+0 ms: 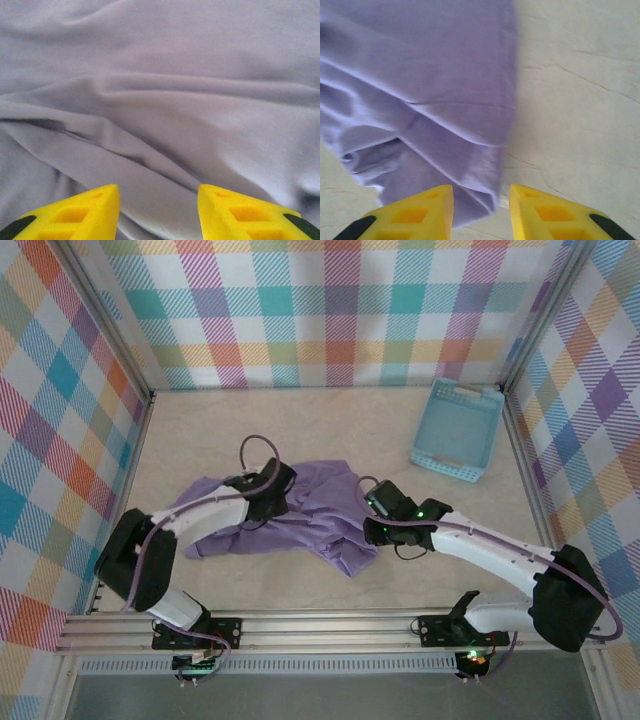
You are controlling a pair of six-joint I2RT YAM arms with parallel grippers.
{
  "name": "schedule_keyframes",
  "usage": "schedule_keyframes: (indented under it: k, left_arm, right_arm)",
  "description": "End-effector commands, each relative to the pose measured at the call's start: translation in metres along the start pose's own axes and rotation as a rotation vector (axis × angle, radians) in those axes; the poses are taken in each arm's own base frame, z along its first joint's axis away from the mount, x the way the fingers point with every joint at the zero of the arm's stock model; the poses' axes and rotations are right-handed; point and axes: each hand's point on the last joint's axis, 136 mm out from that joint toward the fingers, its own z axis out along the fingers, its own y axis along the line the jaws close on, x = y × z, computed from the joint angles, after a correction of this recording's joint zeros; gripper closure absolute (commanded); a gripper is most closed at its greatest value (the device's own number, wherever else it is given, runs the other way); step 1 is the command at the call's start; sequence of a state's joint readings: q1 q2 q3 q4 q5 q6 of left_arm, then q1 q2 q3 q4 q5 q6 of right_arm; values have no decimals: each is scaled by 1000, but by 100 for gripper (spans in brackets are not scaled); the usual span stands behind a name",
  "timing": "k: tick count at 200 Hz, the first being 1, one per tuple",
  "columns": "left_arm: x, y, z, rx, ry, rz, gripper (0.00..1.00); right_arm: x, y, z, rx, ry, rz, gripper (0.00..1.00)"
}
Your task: Fold the inside-out t-shirt
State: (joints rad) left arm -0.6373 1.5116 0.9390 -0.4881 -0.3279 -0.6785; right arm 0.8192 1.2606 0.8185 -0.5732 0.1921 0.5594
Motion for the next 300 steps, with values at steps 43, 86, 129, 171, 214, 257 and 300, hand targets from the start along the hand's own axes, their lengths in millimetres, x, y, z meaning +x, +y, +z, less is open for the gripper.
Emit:
schedule_keyframes:
  k: [43, 86, 129, 171, 214, 257, 300]
  left_arm:
    - [16, -19, -11, 64, -18, 67, 54]
    - [29, -18, 9, 40, 29, 65, 53]
    - [32, -3, 31, -14, 78, 29, 52]
    - [24, 17, 50, -63, 110, -10, 52]
    - [-4, 29, 73, -94, 141, -54, 52]
    - [-39, 22, 61, -109, 93, -37, 53]
    - [-31, -18, 2, -24, -18, 127, 49]
  right_arm:
    - [9, 48, 40, -58, 86, -123, 67]
    - [3, 25, 60, 111, 81, -162, 64]
    - [-5, 5, 58, 232, 48, -197, 81]
    - [-5, 16, 34, 116, 22, -202, 100]
    - [5, 39, -10, -135, -45, -192, 100]
    - [12, 27, -11, -218, -65, -64, 100]
    - [19, -20, 18, 9, 20, 88, 83]
